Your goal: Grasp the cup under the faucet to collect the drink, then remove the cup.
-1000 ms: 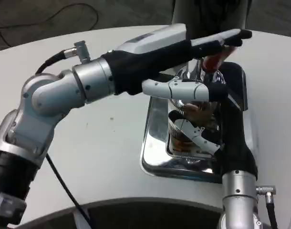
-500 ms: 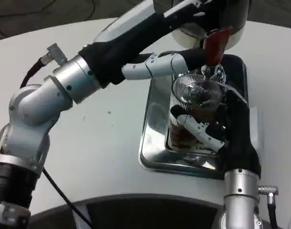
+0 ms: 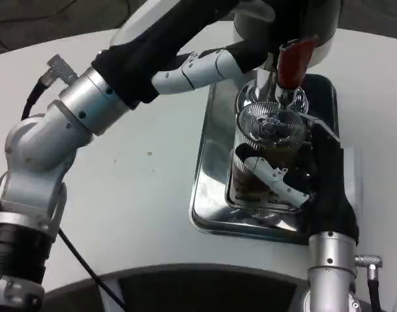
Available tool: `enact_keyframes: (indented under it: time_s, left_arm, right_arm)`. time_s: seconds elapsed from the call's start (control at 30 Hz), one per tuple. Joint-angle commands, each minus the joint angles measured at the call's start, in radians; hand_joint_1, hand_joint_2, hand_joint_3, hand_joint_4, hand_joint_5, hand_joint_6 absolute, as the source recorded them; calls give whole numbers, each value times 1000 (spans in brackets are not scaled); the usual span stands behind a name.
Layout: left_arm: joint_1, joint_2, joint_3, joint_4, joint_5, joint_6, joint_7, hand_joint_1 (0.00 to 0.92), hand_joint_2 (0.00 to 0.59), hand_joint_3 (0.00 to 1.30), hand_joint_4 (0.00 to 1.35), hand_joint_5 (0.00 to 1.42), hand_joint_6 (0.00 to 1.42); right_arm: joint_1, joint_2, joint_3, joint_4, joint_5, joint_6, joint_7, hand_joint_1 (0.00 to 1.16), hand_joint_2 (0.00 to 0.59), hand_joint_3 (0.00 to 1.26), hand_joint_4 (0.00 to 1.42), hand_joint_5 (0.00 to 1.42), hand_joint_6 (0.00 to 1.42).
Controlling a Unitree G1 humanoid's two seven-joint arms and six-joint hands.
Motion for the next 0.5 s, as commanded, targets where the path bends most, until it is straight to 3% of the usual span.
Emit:
enact_keyframes:
  time_s: [0.03,0.5]
  left_arm:
    - [30,-1,9,-36,-34,-2,3,0,111,85,86,156,152]
    - [203,45,54,-199,-100,67,-6,0,118,110,118,169,170]
  right_arm:
    - [38,4,-12,14,-1,23,-2,771,241,631,681,683,429]
    - [68,-7,-32,-47,2,-12,-5,771,234,686,752,769,543]
